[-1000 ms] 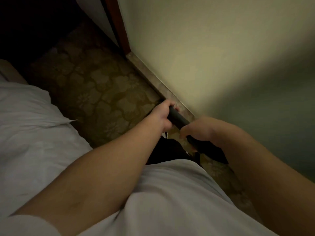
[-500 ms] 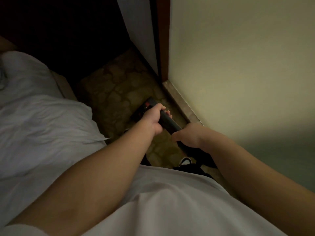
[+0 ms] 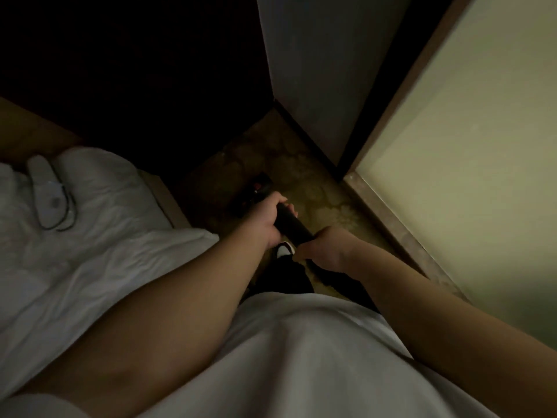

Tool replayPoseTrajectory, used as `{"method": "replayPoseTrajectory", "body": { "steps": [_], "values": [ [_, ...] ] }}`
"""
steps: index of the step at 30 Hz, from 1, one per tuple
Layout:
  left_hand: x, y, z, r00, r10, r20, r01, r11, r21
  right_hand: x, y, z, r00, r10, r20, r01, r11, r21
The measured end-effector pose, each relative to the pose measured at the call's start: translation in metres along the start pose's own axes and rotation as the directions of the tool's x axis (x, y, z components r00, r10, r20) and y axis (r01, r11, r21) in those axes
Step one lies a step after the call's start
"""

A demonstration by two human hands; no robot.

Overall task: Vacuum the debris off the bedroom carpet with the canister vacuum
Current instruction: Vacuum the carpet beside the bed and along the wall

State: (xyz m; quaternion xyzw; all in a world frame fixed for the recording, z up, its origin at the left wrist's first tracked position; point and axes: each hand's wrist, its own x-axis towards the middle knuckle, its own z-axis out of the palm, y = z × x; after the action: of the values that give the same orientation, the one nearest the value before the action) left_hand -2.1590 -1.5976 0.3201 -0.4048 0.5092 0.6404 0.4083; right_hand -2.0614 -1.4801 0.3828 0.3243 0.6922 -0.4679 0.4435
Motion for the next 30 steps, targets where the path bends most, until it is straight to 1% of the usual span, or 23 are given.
{"method": "replayPoseTrajectory", "body": {
  "steps": [5,9,12,16,18,21,23,26,28,30],
  "values": [
    [0.018,0.075,-0.032,0.998,0.054,0.016,-0.055,0.997,0.051,0.029,-0.075,0.016,1.0,-0.009,0.009,0.009,1.0,-0.001],
    [0.038,0.126,-0.051,0.995,0.098,0.016,-0.099,0.993,0.061,0.062,-0.124,0.031,1.0,-0.015,-0.024,0.015,1.0,0.004],
    [0.054,0.156,-0.062,0.996,0.089,0.018,-0.09,0.992,0.094,0.084,-0.156,0.042,0.999,-0.007,-0.036,0.007,1.0,-0.011],
    [0.088,0.203,-0.071,0.993,0.119,-0.003,-0.118,0.983,0.14,0.122,-0.201,0.05,0.999,0.018,-0.034,-0.015,0.996,0.088],
    [0.11,0.222,-0.079,0.99,0.133,-0.037,-0.125,0.977,0.173,0.146,-0.222,0.058,1.0,0.025,-0.014,-0.024,0.995,0.102],
    [0.138,0.234,-0.1,0.988,0.127,-0.087,-0.108,0.974,0.197,0.176,-0.244,0.079,0.999,0.035,0.029,-0.038,0.994,0.1],
    [0.145,0.232,-0.116,0.987,0.13,-0.093,-0.107,0.97,0.217,0.182,-0.245,0.097,0.997,0.048,0.066,-0.055,0.992,0.11],
    [0.138,0.216,-0.137,0.991,0.078,-0.107,-0.056,0.98,0.192,0.172,-0.234,0.122,0.997,0.039,0.067,-0.039,0.999,-0.007],
    [0.132,0.2,-0.146,0.991,0.051,-0.126,-0.03,0.985,0.167,0.161,-0.225,0.128,0.999,0.025,0.045,-0.022,0.998,-0.064],
    [0.124,0.187,-0.146,0.993,0.036,-0.116,-0.019,0.989,0.144,0.147,-0.215,0.127,0.999,-0.006,0.052,0.012,0.994,-0.107]
  ]
}}
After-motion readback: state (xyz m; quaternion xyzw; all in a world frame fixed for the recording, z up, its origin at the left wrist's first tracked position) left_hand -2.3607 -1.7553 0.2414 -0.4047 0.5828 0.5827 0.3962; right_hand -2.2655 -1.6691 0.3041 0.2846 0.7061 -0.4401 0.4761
